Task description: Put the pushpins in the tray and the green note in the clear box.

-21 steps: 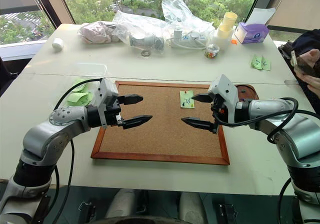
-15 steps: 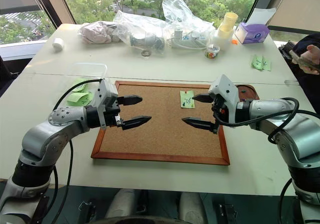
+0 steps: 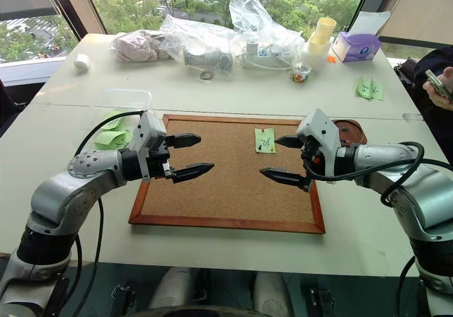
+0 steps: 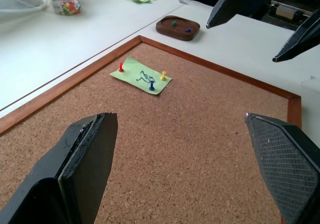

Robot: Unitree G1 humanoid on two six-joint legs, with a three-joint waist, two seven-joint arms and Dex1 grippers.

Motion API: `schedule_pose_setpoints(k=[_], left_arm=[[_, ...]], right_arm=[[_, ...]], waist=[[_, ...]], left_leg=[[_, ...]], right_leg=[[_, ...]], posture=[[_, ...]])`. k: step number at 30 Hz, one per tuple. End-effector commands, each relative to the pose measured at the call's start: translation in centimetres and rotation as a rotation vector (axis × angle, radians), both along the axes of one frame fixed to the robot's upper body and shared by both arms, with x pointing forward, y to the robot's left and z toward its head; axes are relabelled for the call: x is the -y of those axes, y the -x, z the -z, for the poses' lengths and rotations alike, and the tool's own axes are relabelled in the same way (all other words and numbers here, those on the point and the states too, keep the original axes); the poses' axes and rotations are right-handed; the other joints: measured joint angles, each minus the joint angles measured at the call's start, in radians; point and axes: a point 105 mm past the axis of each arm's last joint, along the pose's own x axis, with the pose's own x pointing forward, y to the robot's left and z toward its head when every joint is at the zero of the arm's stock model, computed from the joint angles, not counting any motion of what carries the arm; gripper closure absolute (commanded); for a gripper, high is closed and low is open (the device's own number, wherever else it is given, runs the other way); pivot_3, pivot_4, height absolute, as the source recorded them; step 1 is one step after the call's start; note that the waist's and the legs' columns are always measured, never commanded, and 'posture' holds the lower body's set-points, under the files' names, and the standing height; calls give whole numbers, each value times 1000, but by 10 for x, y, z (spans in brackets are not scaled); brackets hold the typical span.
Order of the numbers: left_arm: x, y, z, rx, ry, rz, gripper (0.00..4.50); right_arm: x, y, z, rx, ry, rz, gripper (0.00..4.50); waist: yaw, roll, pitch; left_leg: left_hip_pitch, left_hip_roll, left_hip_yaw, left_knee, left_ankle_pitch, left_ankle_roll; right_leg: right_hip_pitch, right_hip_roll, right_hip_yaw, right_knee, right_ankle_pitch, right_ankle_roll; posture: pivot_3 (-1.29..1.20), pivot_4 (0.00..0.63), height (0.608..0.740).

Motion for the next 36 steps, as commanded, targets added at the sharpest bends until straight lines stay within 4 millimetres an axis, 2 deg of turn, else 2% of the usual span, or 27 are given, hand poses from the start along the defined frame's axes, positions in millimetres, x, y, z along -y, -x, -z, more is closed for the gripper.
schedule_pose_setpoints(k=[1, 9, 10, 12, 15, 19, 24, 27, 31, 36], left_arm=[[-1, 0, -8, 53, 5, -1, 26], [3, -8, -1, 56, 1, 2, 26], [5, -11, 0, 65, -6, -4, 267], [9, -20, 6, 82, -14, -24, 845], [16, -27, 12, 81, -17, -21, 2272], [24, -29, 18, 89, -5, 13, 4409], [34, -25, 36, 66, -11, 63, 4466], [36, -28, 53, 61, -59, 54, 4466], [32, -30, 78, 45, -125, 26, 4466], [24, -31, 97, 5, -157, -15, 4466]], right_arm=[[2, 1, -11, 53, 4, 0, 0], [1, -1, -10, 57, 10, -1, 0], [1, -1, -10, 57, 11, 0, 0], [1, -1, -8, 59, 18, 0, 0], [1, -3, -9, 67, 13, 10, 0], [1, -11, -9, 90, 4, 47, 0], [0, -24, -4, 105, -2, 120, 0], [0, -36, 1, 101, 6, 188, 0], [-4, -54, 9, 68, -12, 268, 0], [-13, -82, 18, 67, -33, 332, 0]], waist=[[0, 0, 0], [0, 0, 0], [0, 0, 0], [3, 0, 0], [1, 0, 0], [-1, 0, 0], [0, 0, 0], [0, 0, 0], [-2, 1, 0], [-3, 2, -1]], left_leg=[[0, 0, 0, 0, 0, 0], [0, 0, 0, 0, 0, 0], [0, 0, 0, 0, 0, 0], [0, 0, 0, 0, 0, 0], [-1, 0, 0, 2, 0, 1], [-1, 0, 0, 3, 0, 1], [-1, 0, 0, 3, 0, 1], [-2, 0, 1, 4, 0, 1], [-2, 0, 1, 5, 0, 1], [-2, 0, 2, 6, 0, 1]], right_leg=[[0, 0, 0, 0, 0, 0], [0, 0, 0, 0, 0, 0], [0, 0, 0, 0, 0, 0], [0, 0, 0, 0, 0, 0], [1, 0, 0, 0, 0, 0], [0, 1, 0, 1, 0, 0], [0, 1, 0, 1, 0, 0], [0, 1, 0, 1, 0, 0], [0, 1, -1, 2, 0, 0], [-1, 1, -1, 3, 0, 0]], posture=[[0, 150, 740], [0, 150, 740], [0, 150, 740], [0, 150, 740], [0, 150, 740], [0, 150, 740], [0, 150, 740], [0, 150, 740], [0, 150, 740], [0, 150, 740]])
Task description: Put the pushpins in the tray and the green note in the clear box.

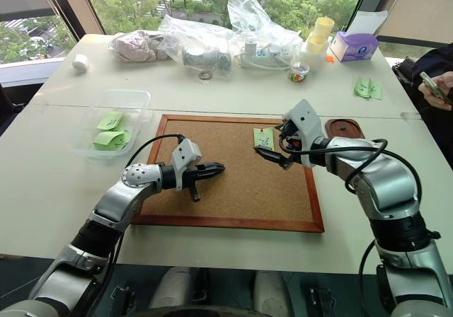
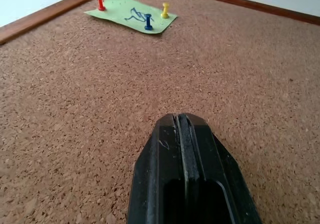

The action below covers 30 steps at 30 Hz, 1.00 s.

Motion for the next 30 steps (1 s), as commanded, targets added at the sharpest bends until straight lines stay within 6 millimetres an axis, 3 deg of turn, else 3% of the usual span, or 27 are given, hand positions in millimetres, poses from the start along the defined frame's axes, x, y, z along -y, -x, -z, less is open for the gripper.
schedule_pose_setpoints(k=[1, 10, 15, 18, 20, 30], left_arm=[[-7, 0, 15, -31, -29, -38, 4466], [-11, 4, 25, -51, -46, -70, 4466], [-11, 5, 27, -56, -46, -79, 4466], [-12, 6, 28, -61, -46, -85, 4500], [-12, 6, 29, -61, -46, -88, 4500], [-14, 5, 30, -60, -48, -101, 4500]], right_arm=[[-4, -18, -6, 41, -20, 37, 0], [-5, -59, 13, 56, -4, 191, 0], [-10, -69, 17, 58, -21, 201, 0], [-9, -71, 20, 56, -14, 205, 935], [-10, -72, 22, 53, -3, 196, 1869], [-15, -73, 30, 60, 16, 171, 1869]], waist=[[-1, 0, 0], [-12, 4, -2], [-24, 5, -3], [-24, 6, -3], [-24, 6, -3], [-26, 7, -4]], left_leg=[[0, 0, 0, 0, 0, 0], [1, 0, 0, 1, 0, 0], [1, 0, 1, 1, 0, 0], [1, 1, 1, 1, 0, 0], [1, 1, 1, 1, 0, 0], [2, 1, 1, 1, 0, 0]], right_leg=[[0, 0, 0, 0, 0, 0], [0, 0, 0, 2, 0, 0], [0, 0, 0, 4, 0, 0], [0, 0, 0, 4, 0, 0], [0, 0, 0, 4, 0, 0], [0, 0, 0, 5, 0, 0]], posture=[[0, 150, 740], [0, 150, 740], [0, 150, 740], [0, 150, 740], [0, 150, 740], [0, 150, 740]])
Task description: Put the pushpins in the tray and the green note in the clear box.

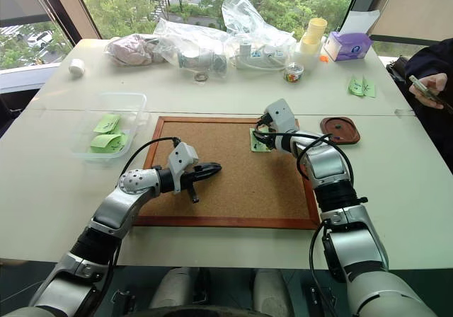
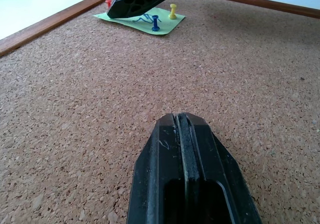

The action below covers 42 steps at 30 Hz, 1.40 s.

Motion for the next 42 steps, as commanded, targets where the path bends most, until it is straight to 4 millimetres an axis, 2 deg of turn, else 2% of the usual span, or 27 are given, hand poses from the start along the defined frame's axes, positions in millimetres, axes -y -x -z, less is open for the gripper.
schedule_pose_setpoints(k=[1, 19, 22, 25, 26, 30, 36, 42], left_arm=[[-6, 4, 25, -78, -52, -30, 4500], [-3, 7, 27, -86, -46, -37, 4500], [-3, 7, 27, -85, -45, -38, 4500], [-3, 7, 27, -85, -45, -40, 4500], [-3, 6, 27, -85, -45, -41, 4500], [-4, 6, 27, -84, -49, -44, 4500], [-5, 7, 28, -82, -52, -47, 4500], [-6, 7, 32, -95, -72, -45, 4500]], right_arm=[[-8, -4, -16, 68, 9, -33, 1869], [-16, -5, -18, 104, 51, -85, 1869], [-16, -5, -16, 93, 48, -85, 2720], [-16, -6, -12, 76, 51, -79, 4199], [-15, -6, -10, 66, 56, -77, 4435], [-15, -5, -6, 39, 45, -70, 4435], [-13, -2, -13, 36, -7, -62, 4435], [-13, -1, -55, 95, -132, -49, 4435]], waist=[[0, 0, 0], [-1, 3, -2], [-1, 3, -2], [-2, 3, -2], [-2, 3, -2], [-2, 4, -2], [-1, 4, -3], [1, 4, -2]], left_leg=[[0, 0, 0, 0, 0, 0], [1, 0, 0, 0, 0, 0], [1, 0, 0, 0, 0, 0], [1, 0, 0, 0, 0, 0], [1, 0, 0, 0, 0, 0], [2, 0, 0, 0, 0, 0], [3, 1, -1, -1, 0, 0], [2, 1, -1, -1, 0, 0]], right_leg=[[0, 0, 0, 0, 0, 0], [0, 0, 1, 1, 0, 0], [0, 0, 1, 1, 0, 0], [0, 0, 1, 1, 0, 0], [0, 0, 1, 1, 0, 0], [1, 0, 1, 1, 0, 0], [1, -1, 1, 1, 0, 0], [0, -2, 1, 1, 0, 0]], posture=[[0, 150, 740], [0, 150, 740], [0, 150, 740], [0, 150, 740], [0, 150, 740], [0, 150, 740], [0, 150, 740], [0, 150, 740]])
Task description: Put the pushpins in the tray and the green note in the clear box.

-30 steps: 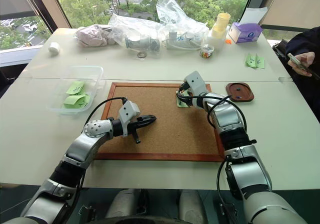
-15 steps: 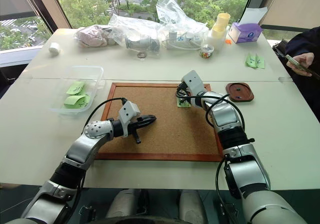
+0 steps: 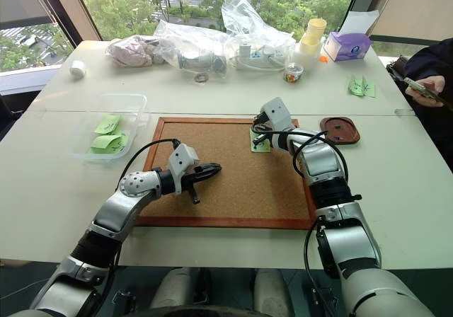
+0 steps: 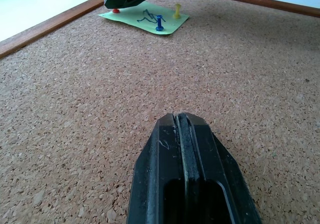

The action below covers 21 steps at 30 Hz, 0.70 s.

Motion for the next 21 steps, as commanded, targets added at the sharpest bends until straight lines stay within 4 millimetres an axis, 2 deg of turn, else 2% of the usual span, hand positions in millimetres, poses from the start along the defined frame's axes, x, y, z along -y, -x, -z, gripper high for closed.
schedule_pose_setpoints(k=[1, 5, 13, 15, 17, 21], left_arm=[[-7, 5, 30, -97, -77, -23, 4500], [-6, 7, 33, -111, -86, -16, 4500], [-5, 11, 37, -125, -93, -8, 4500], [-5, 11, 37, -124, -92, -8, 4500], [-5, 10, 36, -121, -87, -13, 4500], [-8, 9, 35, -119, -83, -19, 4500]], right_arm=[[-8, 1, -53, 134, -97, -36, 4435], [-6, 4, -60, 145, -96, -30, 4435], [5, 6, -60, 149, -69, 8, 4435], [19, 4, -66, 171, -82, 74, 4435], [42, 1, -76, 226, -86, 186, 4435], [100, 3, -93, 306, -127, 498, 4435]], waist=[[0, 0, 0], [-2, 0, 0], [-1, 0, 0], [-2, 0, 0], [-1, 0, 0], [-1, 0, 0]], left_leg=[[0, 0, 0, 0, 0, 0], [0, 0, 0, 0, 0, 0], [1, 0, 0, 0, 0, 1], [1, 0, 0, 0, 0, 1], [1, 0, 0, 0, 0, 1], [1, 0, 0, 0, 0, 1]], right_leg=[[0, 0, 0, 0, 0, 0], [0, 0, 0, 0, 0, 0], [1, 0, 0, 0, 0, 0], [1, 0, 0, 0, 0, 0], [1, -1, 0, 0, 0, 0], [1, -1, 0, 0, 0, 0]], posture=[[0, 150, 740], [0, 150, 740], [0, 150, 740], [0, 150, 740], [0, 150, 740], [0, 150, 740]])
